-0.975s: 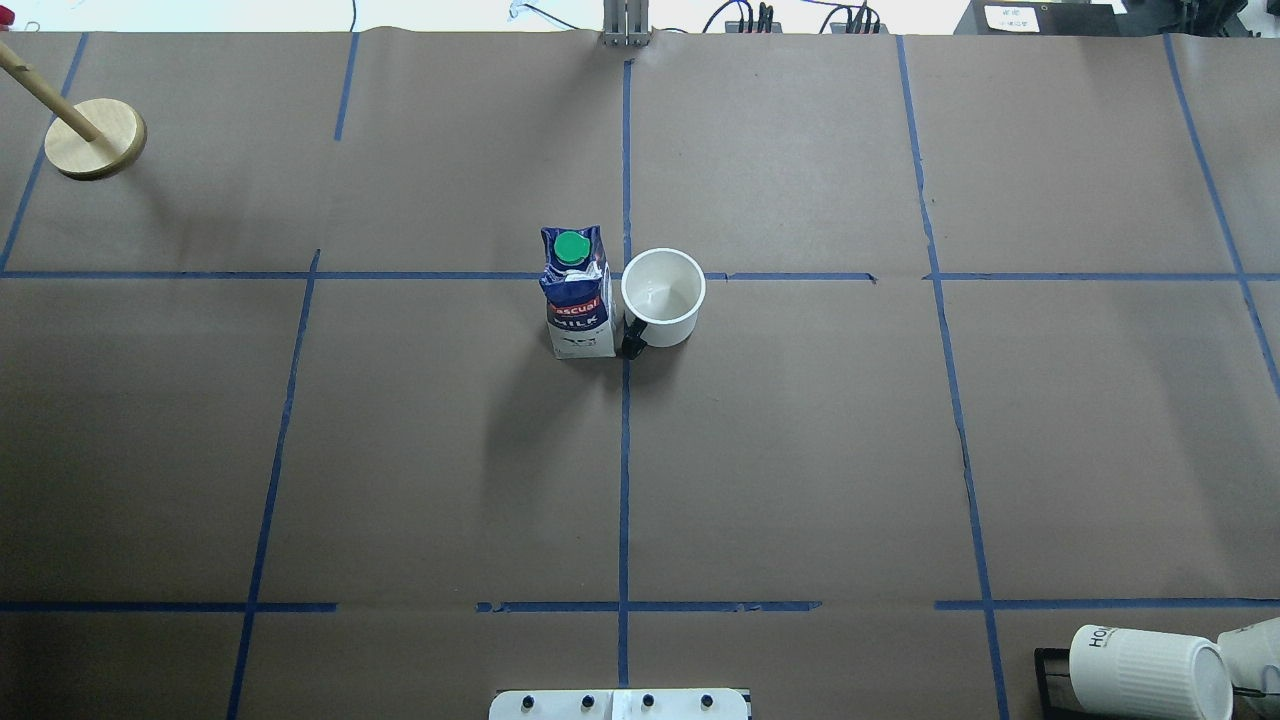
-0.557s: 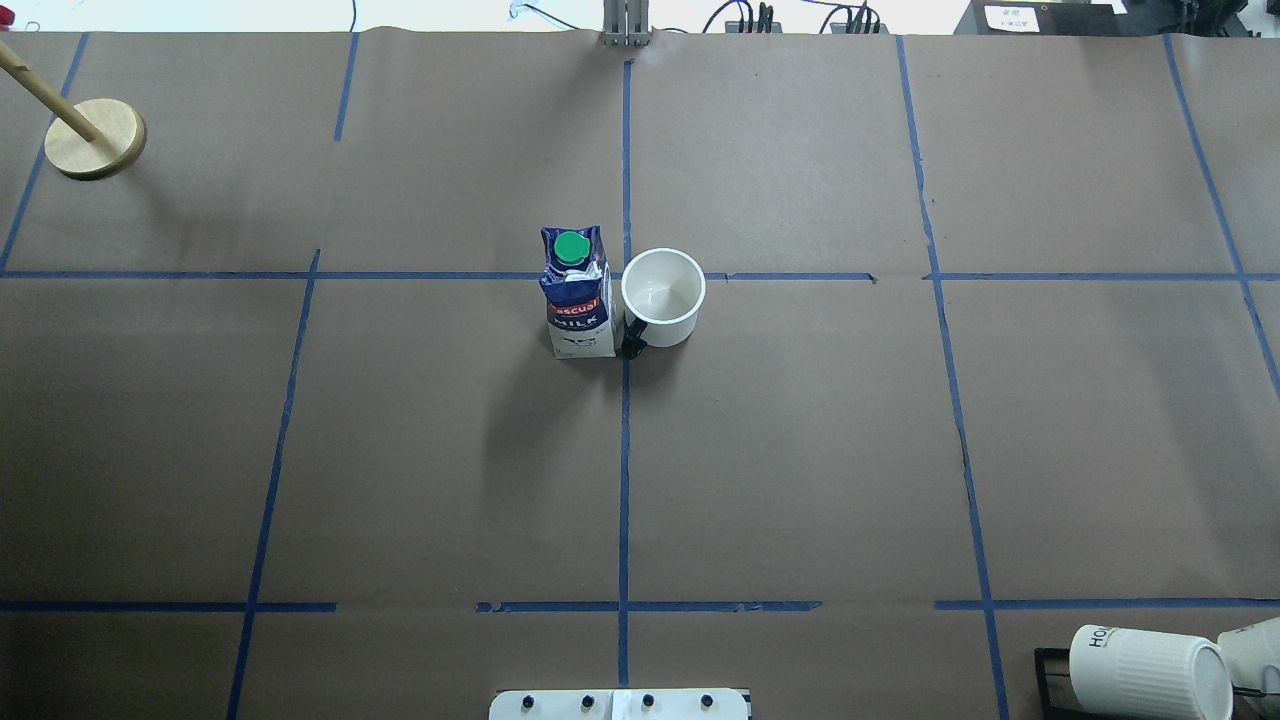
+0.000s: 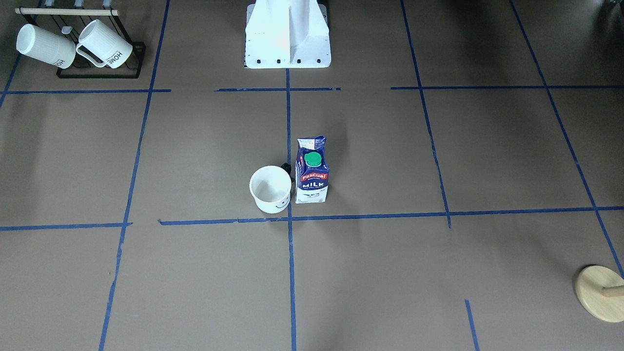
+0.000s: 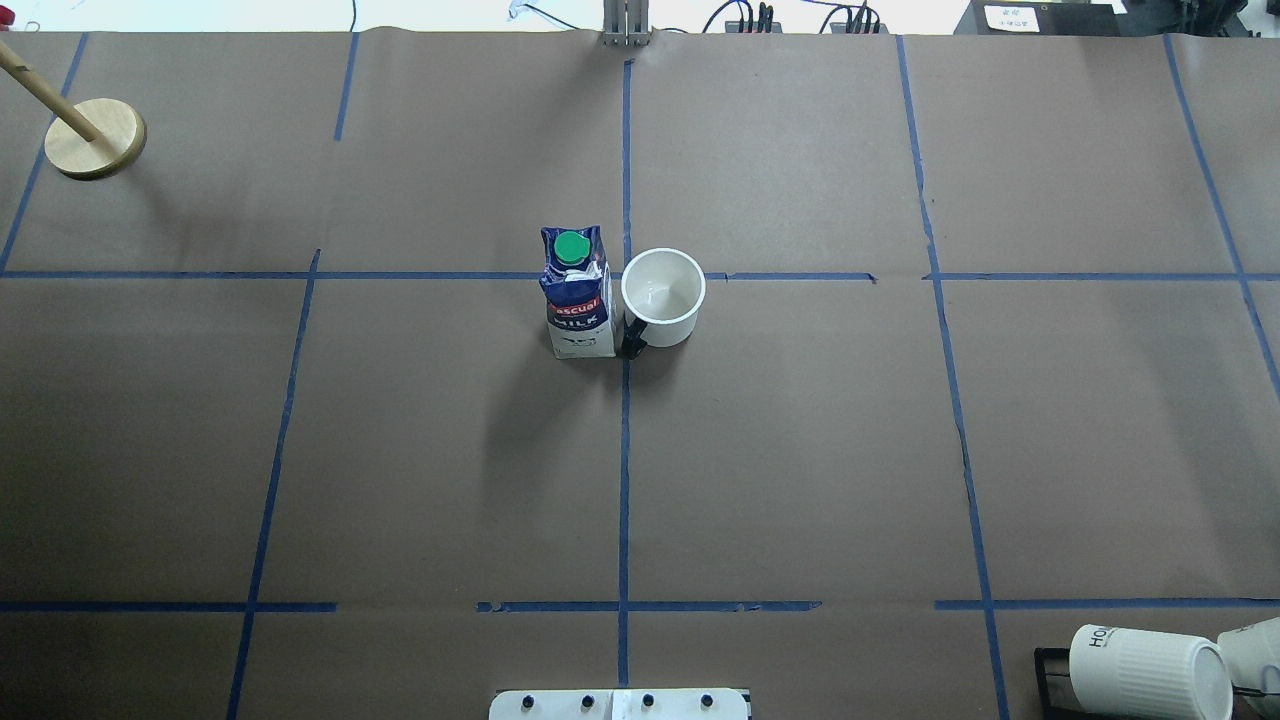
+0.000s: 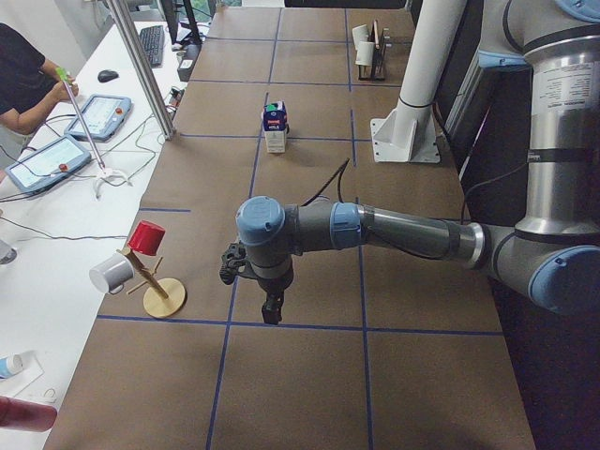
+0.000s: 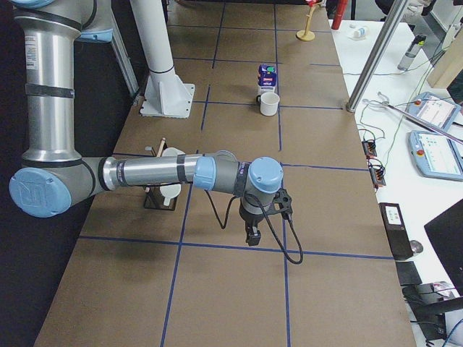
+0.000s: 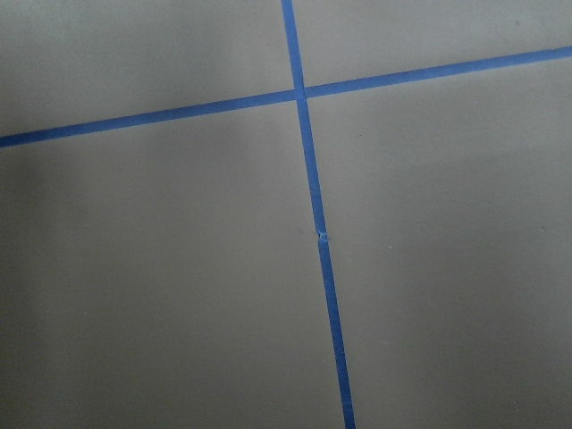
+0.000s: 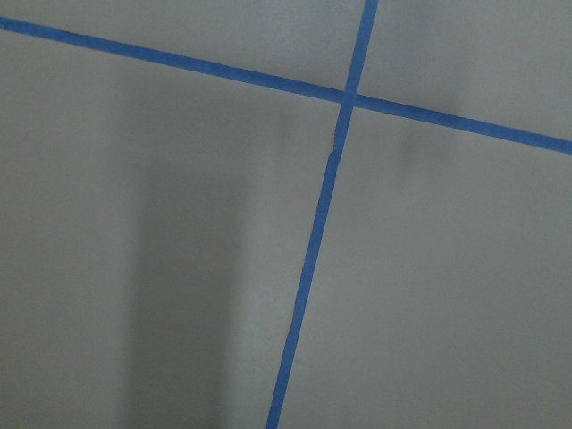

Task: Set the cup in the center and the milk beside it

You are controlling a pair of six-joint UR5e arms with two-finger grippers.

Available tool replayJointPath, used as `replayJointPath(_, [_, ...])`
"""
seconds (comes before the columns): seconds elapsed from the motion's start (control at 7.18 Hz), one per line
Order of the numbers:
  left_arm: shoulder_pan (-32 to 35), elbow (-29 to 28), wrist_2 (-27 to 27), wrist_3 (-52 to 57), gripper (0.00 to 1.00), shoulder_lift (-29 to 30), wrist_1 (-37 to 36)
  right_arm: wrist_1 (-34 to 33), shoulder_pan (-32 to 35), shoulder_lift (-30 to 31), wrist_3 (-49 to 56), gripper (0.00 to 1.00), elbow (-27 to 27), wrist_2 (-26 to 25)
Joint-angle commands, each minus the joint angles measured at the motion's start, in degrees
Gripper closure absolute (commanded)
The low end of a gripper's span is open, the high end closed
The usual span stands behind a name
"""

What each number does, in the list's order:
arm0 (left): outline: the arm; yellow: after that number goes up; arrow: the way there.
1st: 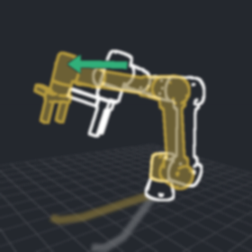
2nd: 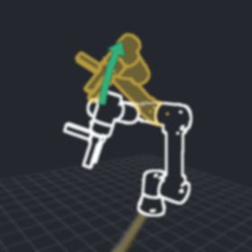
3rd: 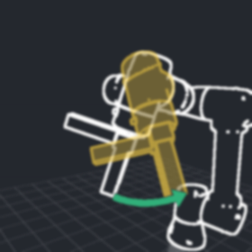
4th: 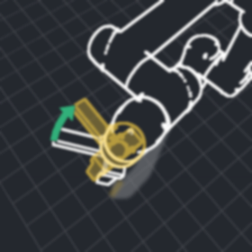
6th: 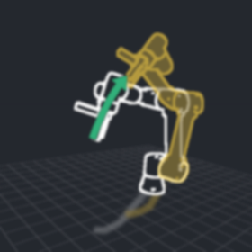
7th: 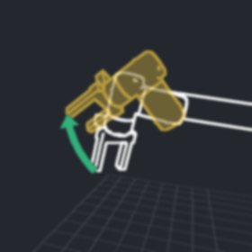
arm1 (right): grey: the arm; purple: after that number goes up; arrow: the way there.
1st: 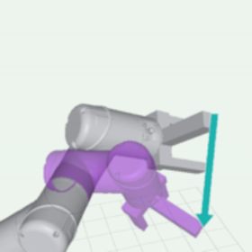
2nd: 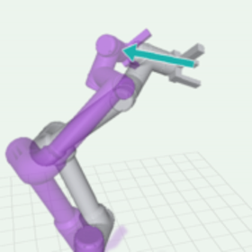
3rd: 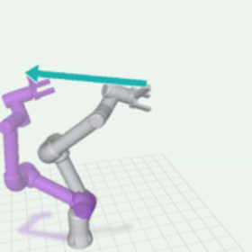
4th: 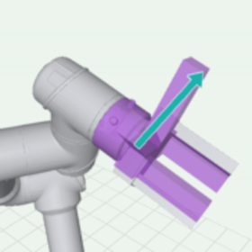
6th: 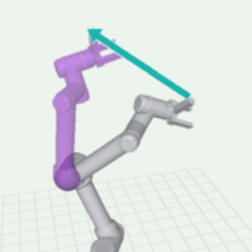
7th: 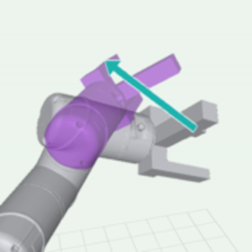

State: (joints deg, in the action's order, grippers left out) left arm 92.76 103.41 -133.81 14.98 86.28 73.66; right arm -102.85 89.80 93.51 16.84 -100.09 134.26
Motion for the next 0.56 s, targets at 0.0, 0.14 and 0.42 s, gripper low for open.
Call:
replayJointPath(0.0, [0.1, -0.2, -0.1, 0.0, 0.0, 0.2, -0.4, 2.8, 0.0, 0.3, -0.1, 0.0, 0.4, 0.2])
replayJointPath(0.14, [0.2, -0.3, -0.1, 0.0, 0.0, 0.2, -0.4, 2.9, 0.0, 0.1, -2.1, 0.0, 0.2, 0.2])
replayJointPath(0.42, [0.3, -0.1, -0.2, -0.1, 0.0, 0.0, -0.9, 3.4, 0.0, 0.0, -2.8, 0.0, 0.3, 0.1])
